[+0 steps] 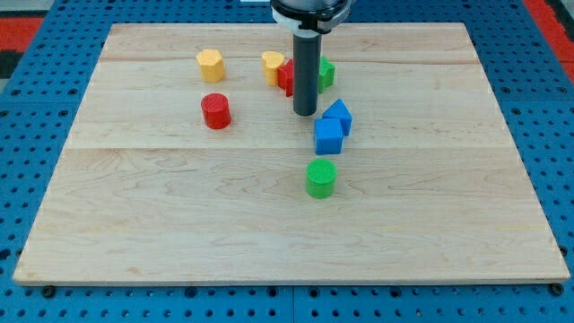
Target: Slide the green star towards the top center
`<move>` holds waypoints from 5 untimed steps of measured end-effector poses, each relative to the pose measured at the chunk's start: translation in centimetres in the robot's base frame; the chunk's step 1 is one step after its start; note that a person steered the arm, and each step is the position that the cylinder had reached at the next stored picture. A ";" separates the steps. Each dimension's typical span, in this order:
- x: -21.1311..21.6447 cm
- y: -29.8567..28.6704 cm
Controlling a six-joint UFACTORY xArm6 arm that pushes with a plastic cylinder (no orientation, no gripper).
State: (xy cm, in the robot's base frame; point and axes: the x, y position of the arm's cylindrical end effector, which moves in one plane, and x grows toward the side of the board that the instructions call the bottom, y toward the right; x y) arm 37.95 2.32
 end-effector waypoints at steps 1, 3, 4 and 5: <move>0.0 0.0; -5.0 0.7; -6.6 2.6; -6.6 4.9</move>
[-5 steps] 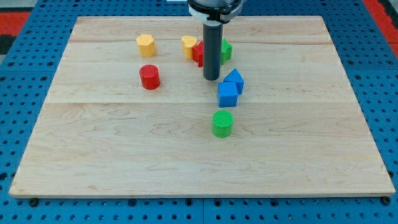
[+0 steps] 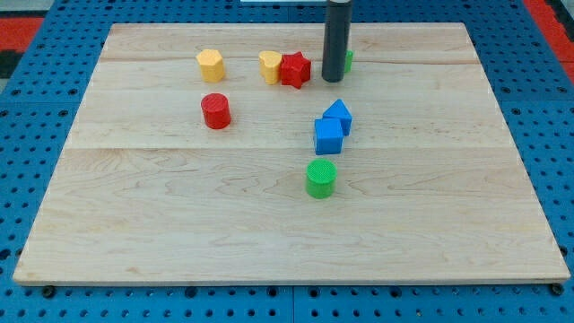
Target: Slide the green star towards the top center
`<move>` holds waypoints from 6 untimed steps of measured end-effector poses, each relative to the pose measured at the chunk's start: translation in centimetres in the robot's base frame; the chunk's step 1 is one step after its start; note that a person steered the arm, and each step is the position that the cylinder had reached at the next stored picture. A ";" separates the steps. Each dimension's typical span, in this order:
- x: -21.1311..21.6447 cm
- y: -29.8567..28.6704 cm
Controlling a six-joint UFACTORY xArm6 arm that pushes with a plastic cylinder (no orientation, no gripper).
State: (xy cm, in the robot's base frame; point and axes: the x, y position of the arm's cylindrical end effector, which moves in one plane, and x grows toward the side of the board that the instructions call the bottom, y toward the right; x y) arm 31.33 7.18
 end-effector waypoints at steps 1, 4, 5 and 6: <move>0.0 2.9; -4.4 0.5; -4.4 -4.3; -4.4 -8.7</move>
